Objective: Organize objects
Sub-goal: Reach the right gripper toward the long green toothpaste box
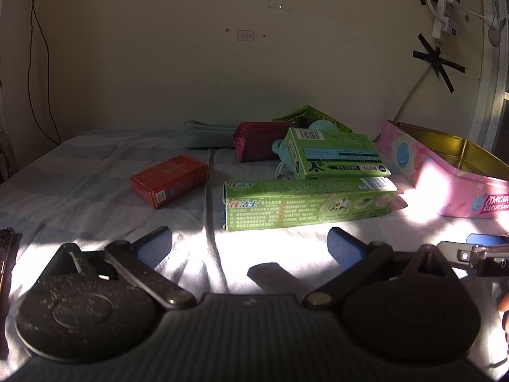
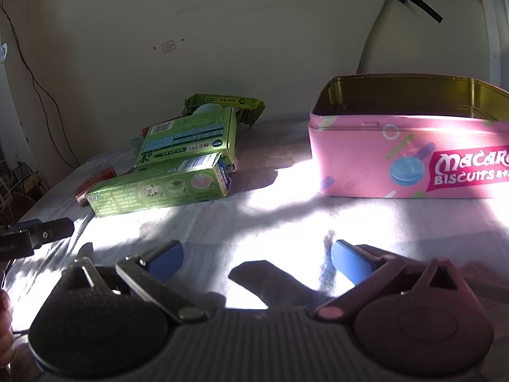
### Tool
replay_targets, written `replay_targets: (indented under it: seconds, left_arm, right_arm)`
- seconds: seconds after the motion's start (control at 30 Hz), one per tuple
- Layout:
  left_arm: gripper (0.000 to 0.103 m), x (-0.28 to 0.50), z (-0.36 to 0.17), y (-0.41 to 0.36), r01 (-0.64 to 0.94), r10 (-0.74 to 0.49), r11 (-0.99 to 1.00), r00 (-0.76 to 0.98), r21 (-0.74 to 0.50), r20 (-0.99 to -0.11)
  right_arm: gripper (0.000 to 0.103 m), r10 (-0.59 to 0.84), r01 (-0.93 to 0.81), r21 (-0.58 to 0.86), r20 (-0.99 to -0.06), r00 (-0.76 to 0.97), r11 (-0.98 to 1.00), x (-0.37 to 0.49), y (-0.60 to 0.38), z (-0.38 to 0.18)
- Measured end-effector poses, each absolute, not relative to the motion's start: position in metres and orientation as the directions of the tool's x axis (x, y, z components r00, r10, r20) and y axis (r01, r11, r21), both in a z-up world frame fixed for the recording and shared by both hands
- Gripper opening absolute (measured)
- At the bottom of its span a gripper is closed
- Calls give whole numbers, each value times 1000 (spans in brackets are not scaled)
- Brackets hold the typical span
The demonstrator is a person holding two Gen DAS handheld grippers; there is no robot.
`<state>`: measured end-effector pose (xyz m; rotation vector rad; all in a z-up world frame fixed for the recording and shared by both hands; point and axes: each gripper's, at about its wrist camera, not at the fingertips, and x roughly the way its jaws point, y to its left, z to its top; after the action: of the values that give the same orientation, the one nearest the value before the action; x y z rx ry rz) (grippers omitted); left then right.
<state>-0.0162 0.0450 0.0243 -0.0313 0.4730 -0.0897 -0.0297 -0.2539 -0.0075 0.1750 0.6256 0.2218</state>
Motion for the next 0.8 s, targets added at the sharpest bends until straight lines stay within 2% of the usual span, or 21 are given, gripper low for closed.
replay_targets:
  seconds: [0.3, 0.5, 0.6, 0.8]
  left_arm:
    - [103, 31, 28, 71, 194, -239, 971, 839, -143, -489]
    - [103, 55, 23, 68, 210, -272, 962, 819, -177, -505]
    - [103, 66, 18, 67, 219, -297, 954, 796, -207, -527]
    - [103, 79, 10, 64, 239, -329, 943, 779, -232, -535]
  right_arm:
    - [102, 277, -350, -38, -536, 797, 936, 18, -197, 10]
    - [101, 328, -432, -48, -576, 749, 901, 51, -179, -1]
    - [94, 337, -464, -59, -610, 718, 884, 62, -171, -8]
    - [91, 362, -500, -70, -605, 709, 863, 65, -161, -10]
